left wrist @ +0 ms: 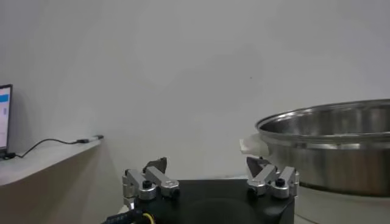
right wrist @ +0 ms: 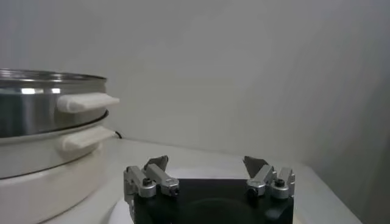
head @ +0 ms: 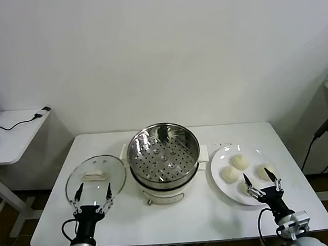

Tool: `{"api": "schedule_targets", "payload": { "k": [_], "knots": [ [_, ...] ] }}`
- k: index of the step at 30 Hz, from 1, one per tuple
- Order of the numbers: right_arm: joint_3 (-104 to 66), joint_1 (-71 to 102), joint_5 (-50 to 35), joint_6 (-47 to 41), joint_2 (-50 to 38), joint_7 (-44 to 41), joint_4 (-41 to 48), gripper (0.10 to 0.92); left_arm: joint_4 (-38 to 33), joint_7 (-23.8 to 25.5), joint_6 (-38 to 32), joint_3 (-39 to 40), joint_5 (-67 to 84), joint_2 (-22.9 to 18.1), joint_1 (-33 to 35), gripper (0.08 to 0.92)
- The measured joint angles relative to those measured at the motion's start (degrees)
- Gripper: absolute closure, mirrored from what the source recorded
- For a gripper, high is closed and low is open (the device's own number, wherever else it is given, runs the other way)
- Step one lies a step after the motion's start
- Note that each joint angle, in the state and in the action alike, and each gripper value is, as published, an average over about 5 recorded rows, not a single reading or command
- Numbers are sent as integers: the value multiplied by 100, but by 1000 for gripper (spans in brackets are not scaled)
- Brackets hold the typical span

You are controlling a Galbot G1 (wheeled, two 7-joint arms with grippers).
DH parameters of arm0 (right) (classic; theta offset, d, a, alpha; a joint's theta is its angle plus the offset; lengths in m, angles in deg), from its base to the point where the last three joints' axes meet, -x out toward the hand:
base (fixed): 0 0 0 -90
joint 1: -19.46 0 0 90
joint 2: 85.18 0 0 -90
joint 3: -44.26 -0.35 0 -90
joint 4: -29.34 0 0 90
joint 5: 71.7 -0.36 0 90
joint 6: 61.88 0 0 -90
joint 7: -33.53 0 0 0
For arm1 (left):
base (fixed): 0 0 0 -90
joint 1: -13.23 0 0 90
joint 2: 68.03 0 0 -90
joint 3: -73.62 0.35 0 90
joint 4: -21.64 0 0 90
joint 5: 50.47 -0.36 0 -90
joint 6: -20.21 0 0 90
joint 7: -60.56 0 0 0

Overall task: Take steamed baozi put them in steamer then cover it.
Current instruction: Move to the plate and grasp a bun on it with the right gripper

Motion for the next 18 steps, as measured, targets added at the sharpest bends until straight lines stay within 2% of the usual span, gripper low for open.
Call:
{"api": "schedule_targets", "payload": {
  "k": [8,18],
  "knots": [
    [206,-596,420,-480,-1067,-1019,400,203,-91,-41,71,65,-89,80,106,177],
    [1780,-2570,1016,-732,-2782,-2758,1654,203,-159,-82,123,190,-153,165,255,177]
  ]
}}
